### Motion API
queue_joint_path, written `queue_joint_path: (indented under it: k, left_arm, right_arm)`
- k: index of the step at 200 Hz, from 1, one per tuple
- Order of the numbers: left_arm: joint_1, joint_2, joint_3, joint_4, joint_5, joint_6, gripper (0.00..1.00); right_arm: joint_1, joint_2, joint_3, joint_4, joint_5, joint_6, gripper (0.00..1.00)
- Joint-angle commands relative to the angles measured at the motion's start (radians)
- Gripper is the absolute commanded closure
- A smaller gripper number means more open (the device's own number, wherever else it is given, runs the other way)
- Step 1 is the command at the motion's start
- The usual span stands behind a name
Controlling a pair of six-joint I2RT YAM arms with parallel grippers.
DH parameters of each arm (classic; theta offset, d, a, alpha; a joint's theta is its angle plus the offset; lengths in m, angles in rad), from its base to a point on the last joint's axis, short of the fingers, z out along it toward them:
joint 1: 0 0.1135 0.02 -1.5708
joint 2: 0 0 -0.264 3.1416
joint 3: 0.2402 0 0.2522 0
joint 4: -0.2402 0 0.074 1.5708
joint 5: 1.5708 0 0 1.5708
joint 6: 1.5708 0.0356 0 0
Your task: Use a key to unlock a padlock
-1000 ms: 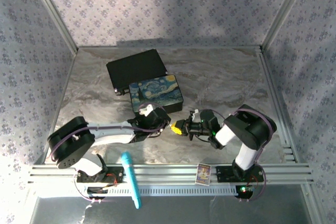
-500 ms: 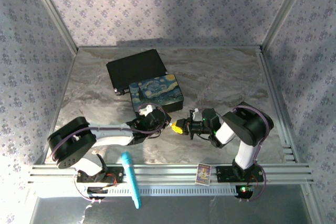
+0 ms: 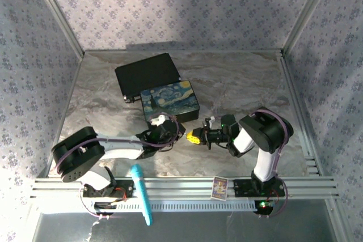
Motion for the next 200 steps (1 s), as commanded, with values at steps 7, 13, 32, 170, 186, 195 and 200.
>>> queue_joint_path:
  k: [7, 13, 32, 170, 186, 195, 200]
  left_arm:
    - [-0.075, -0.005, 0.034, 0.140, 0.193, 0.056, 1.00]
    - [-0.078, -0.001, 0.033, 0.153, 0.194, 0.054, 1.00]
    - [-0.081, 0.006, 0.022, 0.183, 0.188, 0.048, 1.00]
    - [-0.089, -0.035, -0.008, 0.264, 0.191, 0.037, 1.00]
    - [-0.091, -0.034, 0.007, 0.221, 0.192, 0.048, 1.00]
    - [-0.094, -0.033, 0.007, 0.213, 0.189, 0.047, 1.00]
    - [-0.095, -0.030, 0.005, 0.209, 0.188, 0.045, 1.00]
  right_arm:
    - [0.002, 0.021, 0.082, 0.080, 0.056, 0.006, 1.00]
    - [0.004, 0.022, 0.086, 0.079, 0.058, 0.009, 1.00]
    - [-0.003, 0.018, 0.087, 0.079, 0.057, 0.009, 1.00]
    - [0.024, 0.110, 0.117, 0.080, 0.081, -0.042, 1.00]
    - [0.024, 0.092, 0.118, 0.078, 0.091, -0.040, 1.00]
    - [0.025, 0.079, 0.123, 0.079, 0.097, -0.037, 1.00]
    - [0.031, 0.070, 0.128, 0.074, 0.103, -0.037, 1.00]
